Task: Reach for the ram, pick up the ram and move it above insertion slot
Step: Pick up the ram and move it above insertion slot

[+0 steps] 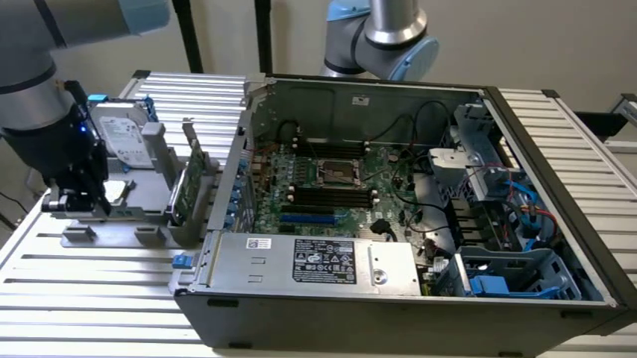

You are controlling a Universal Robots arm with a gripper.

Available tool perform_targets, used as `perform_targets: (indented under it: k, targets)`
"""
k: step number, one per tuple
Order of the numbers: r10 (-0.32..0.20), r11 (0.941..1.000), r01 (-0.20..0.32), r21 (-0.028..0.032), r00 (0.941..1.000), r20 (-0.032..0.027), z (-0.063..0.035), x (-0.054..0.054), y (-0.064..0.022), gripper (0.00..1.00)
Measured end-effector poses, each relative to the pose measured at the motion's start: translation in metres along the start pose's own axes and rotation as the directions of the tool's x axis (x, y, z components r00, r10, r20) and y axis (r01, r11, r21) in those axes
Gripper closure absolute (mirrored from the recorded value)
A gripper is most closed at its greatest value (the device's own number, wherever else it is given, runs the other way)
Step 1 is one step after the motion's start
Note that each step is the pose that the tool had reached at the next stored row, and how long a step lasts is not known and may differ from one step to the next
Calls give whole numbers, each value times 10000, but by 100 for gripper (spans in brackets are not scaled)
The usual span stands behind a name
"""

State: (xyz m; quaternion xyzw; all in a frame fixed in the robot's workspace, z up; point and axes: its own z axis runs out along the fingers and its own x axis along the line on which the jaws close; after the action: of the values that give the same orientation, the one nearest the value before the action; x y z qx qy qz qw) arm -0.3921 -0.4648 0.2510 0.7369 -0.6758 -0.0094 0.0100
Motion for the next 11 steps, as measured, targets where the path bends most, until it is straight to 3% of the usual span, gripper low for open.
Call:
perform_targets:
  k: [6,11]
  targets:
    - [1,10000,-1,0,10000,0,-273,28,-13,86]
    - [-1,10000,1,3,10000,2,-505,56,-140,86]
